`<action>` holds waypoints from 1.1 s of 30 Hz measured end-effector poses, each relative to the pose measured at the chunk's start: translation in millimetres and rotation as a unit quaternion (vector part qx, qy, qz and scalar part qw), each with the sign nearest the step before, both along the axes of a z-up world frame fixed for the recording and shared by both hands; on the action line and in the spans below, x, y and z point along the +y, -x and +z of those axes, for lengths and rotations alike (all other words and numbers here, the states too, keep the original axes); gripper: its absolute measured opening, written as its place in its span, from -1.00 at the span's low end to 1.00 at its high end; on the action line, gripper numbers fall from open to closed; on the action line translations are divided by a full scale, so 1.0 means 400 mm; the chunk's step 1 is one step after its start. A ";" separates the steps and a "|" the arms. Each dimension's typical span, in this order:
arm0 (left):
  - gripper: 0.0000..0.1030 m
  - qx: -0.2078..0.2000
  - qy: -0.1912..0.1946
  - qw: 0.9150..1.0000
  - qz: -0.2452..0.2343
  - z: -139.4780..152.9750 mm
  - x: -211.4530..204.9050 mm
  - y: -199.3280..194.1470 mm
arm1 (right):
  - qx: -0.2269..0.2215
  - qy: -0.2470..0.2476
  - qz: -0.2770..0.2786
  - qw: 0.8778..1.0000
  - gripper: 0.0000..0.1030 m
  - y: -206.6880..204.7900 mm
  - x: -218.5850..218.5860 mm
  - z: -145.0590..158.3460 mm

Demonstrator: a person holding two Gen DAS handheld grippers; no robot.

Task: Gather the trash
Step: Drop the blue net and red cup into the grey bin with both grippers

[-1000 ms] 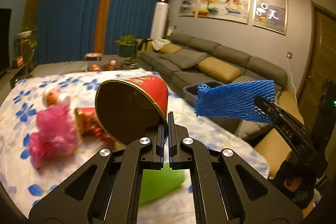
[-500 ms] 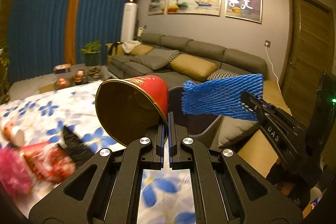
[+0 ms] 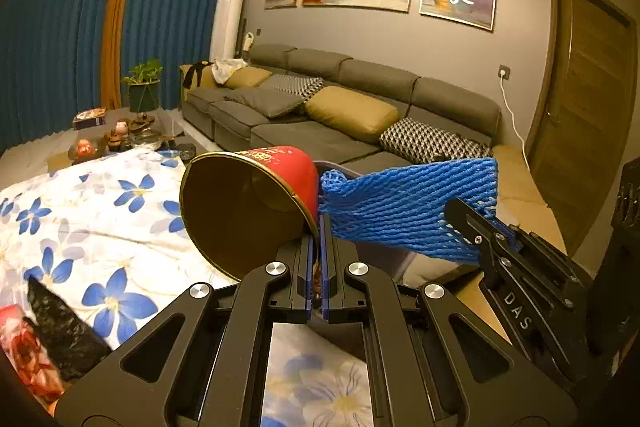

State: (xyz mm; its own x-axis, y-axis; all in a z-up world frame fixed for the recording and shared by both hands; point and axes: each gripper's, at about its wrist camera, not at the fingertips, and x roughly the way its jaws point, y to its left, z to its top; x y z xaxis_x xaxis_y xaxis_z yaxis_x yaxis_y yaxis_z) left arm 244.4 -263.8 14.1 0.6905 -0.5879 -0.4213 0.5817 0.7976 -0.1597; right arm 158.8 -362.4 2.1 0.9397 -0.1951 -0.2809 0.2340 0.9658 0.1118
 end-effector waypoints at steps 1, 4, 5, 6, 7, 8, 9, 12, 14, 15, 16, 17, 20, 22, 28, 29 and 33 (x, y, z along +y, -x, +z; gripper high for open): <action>-0.96 0.002 -0.001 1.000 -0.001 -0.003 -0.006 -0.006 | 0.002 -0.001 0.000 1.000 -0.85 -0.009 -0.003 -0.001; -0.96 0.013 -0.002 1.000 -0.003 -0.024 -0.027 -0.032 | 0.008 -0.006 0.001 1.000 -0.85 -0.029 -0.010 -0.010; -0.96 0.016 -0.001 1.000 -0.004 -0.028 -0.033 -0.040 | 0.011 -0.006 0.002 1.000 -0.85 -0.034 -0.011 -0.013; -0.96 0.020 0.001 1.000 -0.005 -0.032 -0.036 -0.047 | 0.012 -0.006 0.002 1.000 -0.85 -0.041 -0.013 -0.012; -0.96 0.028 0.003 1.000 -0.006 -0.040 -0.041 -0.056 | 0.015 -0.006 0.004 1.000 -0.85 -0.047 -0.013 -0.017; -0.96 0.033 0.004 0.999 -0.007 -0.043 -0.050 -0.065 | 0.018 -0.006 0.004 1.000 -0.85 -0.050 -0.009 -0.019; -0.96 0.038 0.004 0.999 -0.009 -0.049 -0.057 -0.073 | 0.021 -0.005 0.004 1.000 -0.85 -0.055 -0.010 -0.022; -0.96 0.046 0.005 0.999 -0.012 -0.061 -0.062 -0.084 | 0.028 -0.006 0.005 1.000 -0.85 -0.071 -0.020 -0.024; -0.96 0.052 0.009 0.999 -0.013 -0.067 -0.062 -0.091 | 0.035 -0.010 0.005 0.999 -0.85 -0.080 -0.023 -0.031; -0.96 0.055 0.010 0.998 -0.014 -0.070 -0.063 -0.096 | 0.036 -0.012 0.005 0.999 -0.85 -0.080 -0.023 -0.033; -0.96 0.059 0.010 0.998 -0.016 -0.074 -0.062 -0.100 | 0.039 -0.016 0.006 0.999 -0.85 -0.092 -0.030 -0.032; -0.96 0.060 0.010 0.998 -0.017 -0.076 -0.069 -0.106 | 0.041 -0.018 0.006 0.999 -0.85 -0.097 -0.032 -0.034; -0.96 0.066 0.008 0.998 -0.017 -0.085 -0.070 -0.122 | 0.045 -0.022 0.008 0.999 -0.85 -0.110 -0.033 -0.040; -0.96 0.073 0.011 0.997 -0.019 -0.091 -0.071 -0.133 | 0.047 -0.024 0.010 0.999 -0.85 -0.116 -0.032 -0.040; -0.96 0.078 0.010 0.997 -0.023 -0.101 -0.074 -0.144 | 0.052 -0.032 0.014 0.998 -0.80 -0.128 -0.037 -0.044; -0.96 0.079 0.008 0.997 -0.023 -0.104 -0.075 -0.146 | 0.053 -0.033 0.015 0.998 -0.68 -0.131 -0.039 -0.045; -0.96 0.083 0.006 0.996 -0.024 -0.112 -0.079 -0.144 | 0.056 -0.048 0.018 0.997 -0.29 -0.136 -0.057 -0.045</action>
